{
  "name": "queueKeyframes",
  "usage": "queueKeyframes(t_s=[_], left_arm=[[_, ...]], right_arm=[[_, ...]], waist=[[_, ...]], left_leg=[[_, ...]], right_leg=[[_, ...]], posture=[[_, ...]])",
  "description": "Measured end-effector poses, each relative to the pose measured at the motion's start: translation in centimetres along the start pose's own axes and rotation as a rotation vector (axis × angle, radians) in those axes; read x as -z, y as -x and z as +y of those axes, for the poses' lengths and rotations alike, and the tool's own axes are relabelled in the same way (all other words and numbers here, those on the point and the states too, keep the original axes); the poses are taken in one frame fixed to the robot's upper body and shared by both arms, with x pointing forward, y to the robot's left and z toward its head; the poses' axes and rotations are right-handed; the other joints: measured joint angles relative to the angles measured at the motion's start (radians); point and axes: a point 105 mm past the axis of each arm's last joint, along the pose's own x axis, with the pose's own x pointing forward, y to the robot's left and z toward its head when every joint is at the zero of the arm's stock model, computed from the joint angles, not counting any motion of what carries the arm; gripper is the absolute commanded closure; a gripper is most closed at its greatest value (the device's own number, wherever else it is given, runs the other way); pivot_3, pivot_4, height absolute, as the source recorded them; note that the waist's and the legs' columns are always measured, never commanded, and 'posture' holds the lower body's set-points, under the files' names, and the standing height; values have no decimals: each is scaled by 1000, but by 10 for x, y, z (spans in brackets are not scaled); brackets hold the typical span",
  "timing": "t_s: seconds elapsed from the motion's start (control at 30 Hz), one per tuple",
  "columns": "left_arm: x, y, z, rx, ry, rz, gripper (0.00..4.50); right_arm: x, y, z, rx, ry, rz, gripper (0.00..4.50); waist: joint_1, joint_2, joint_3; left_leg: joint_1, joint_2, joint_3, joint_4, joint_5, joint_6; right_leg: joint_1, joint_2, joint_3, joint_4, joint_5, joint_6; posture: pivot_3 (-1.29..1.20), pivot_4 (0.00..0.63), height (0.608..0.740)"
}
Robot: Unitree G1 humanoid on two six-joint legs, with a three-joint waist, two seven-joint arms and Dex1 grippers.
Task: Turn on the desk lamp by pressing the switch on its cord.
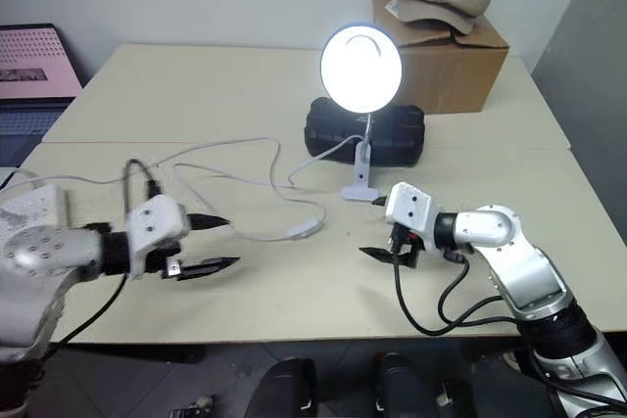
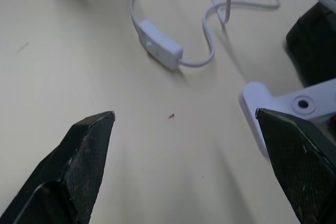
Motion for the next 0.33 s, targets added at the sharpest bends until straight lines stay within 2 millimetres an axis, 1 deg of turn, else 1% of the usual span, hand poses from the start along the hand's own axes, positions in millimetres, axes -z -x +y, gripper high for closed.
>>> queueKeyframes(t_s=[0.1, 0.17, 0.27, 0.33], left_arm=[[8, 20, -8, -69, 38, 32, 1010], [16, 29, -13, -91, 74, 50, 1010], [18, 31, -22, -91, 134, 26, 1010], [17, 31, -22, -89, 145, 17, 1010]], right_arm=[[0, 13, -2, -12, 11, -26, 0], [1, 20, -4, -17, 7, -36, 0], [2, 27, -6, -9, 9, -45, 0], [4, 27, -6, -6, 7, -45, 0]], waist=[[3, 0, 0], [6, 0, 0], [9, 0, 0], [9, 0, 0]], left_leg=[[0, 0, 0, 0, 0, 0], [0, 0, -1, 0, 0, 0], [1, 0, -1, 0, 0, 0], [1, 0, -1, 0, 0, 0]], right_leg=[[0, 0, -1, 0, 0, -1], [0, 0, -1, 0, 0, -1], [0, 0, -1, 0, 0, -1], [0, 0, -1, 0, 0, -1]], posture=[[0, 150, 740], [0, 150, 740], [0, 150, 740], [0, 150, 740]])
